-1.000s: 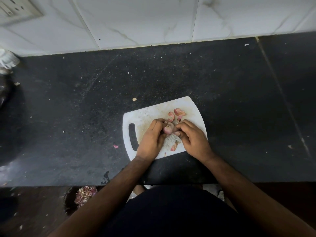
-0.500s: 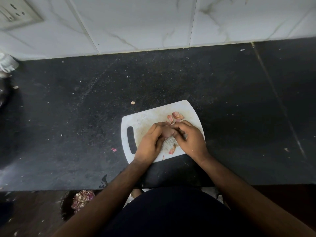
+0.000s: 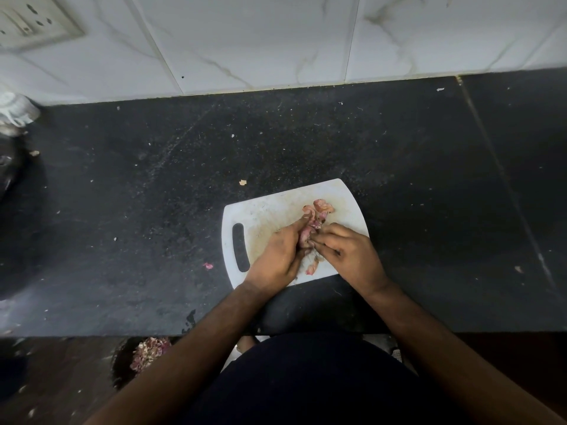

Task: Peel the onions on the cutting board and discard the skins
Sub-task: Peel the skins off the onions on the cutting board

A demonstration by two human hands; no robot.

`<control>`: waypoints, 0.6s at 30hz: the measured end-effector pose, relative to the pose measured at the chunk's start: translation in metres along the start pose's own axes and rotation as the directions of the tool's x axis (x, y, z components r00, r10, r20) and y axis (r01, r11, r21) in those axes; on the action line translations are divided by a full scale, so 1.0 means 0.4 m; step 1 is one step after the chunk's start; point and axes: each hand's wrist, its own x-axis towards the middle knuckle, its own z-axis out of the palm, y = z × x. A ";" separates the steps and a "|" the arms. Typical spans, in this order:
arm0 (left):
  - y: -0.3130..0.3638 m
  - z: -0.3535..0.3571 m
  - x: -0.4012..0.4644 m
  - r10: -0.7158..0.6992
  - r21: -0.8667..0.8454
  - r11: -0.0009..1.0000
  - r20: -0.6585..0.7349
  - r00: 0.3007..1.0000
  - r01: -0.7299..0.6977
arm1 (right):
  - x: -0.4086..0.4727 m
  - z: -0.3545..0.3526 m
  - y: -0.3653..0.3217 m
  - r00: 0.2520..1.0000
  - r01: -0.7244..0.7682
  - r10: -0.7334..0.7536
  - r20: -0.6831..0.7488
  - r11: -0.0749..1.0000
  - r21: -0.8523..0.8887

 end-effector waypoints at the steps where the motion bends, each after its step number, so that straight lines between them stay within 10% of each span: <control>1: -0.004 0.003 0.003 0.020 0.047 0.999 0.011 1.000 -0.021 | 0.001 -0.001 0.002 1.000 -0.008 0.008 -0.012 1.000 0.007; 18: -0.020 0.002 0.026 0.013 0.164 0.986 0.066 0.998 -0.023 | 0.004 0.032 -0.001 0.987 -0.148 0.138 -0.087 0.980 -0.135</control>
